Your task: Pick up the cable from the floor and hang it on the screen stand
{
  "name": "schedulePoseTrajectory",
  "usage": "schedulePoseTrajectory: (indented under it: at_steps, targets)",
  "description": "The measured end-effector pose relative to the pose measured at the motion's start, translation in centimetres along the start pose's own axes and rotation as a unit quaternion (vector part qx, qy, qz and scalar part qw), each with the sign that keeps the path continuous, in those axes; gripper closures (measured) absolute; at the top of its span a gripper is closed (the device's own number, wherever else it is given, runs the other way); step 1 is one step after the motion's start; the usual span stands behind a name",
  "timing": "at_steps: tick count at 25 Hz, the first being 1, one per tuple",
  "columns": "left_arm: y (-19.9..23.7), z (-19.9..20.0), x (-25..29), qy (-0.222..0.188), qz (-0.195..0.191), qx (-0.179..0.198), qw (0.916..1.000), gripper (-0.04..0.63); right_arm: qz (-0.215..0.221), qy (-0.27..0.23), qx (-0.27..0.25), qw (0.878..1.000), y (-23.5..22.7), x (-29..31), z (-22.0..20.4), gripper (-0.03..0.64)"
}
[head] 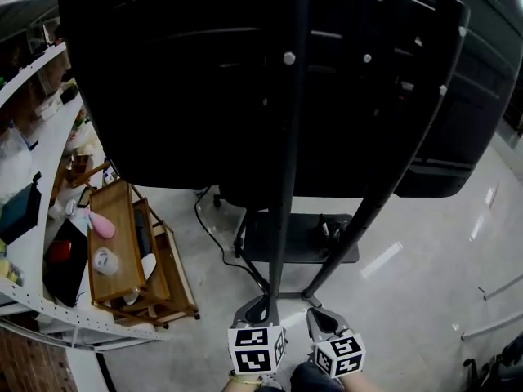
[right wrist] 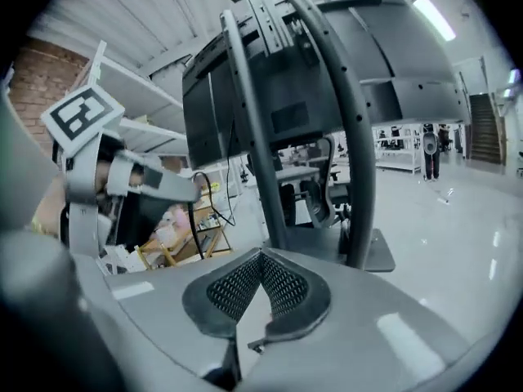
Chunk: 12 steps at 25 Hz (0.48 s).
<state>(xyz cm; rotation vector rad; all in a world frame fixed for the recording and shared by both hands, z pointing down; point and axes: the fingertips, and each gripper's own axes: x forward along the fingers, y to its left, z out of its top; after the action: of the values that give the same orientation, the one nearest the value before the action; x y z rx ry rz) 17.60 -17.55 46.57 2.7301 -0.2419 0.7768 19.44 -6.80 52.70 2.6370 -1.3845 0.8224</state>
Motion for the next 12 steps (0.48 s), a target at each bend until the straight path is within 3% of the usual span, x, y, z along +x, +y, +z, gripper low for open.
schedulePoseTrajectory:
  at_steps: [8,12]
  targets:
    - [-12.0,15.5,-3.2,-0.093,-0.055,0.037,0.9934,0.581,0.011,-0.048,-0.042,0.998,-3.8,-4.9,4.8,0.618]
    - [-17.6,23.0,-4.2,-0.15,-0.076,0.072,0.9831,0.58,0.0,-0.11,-0.022,0.994,-7.1,-7.9,13.1,0.617]
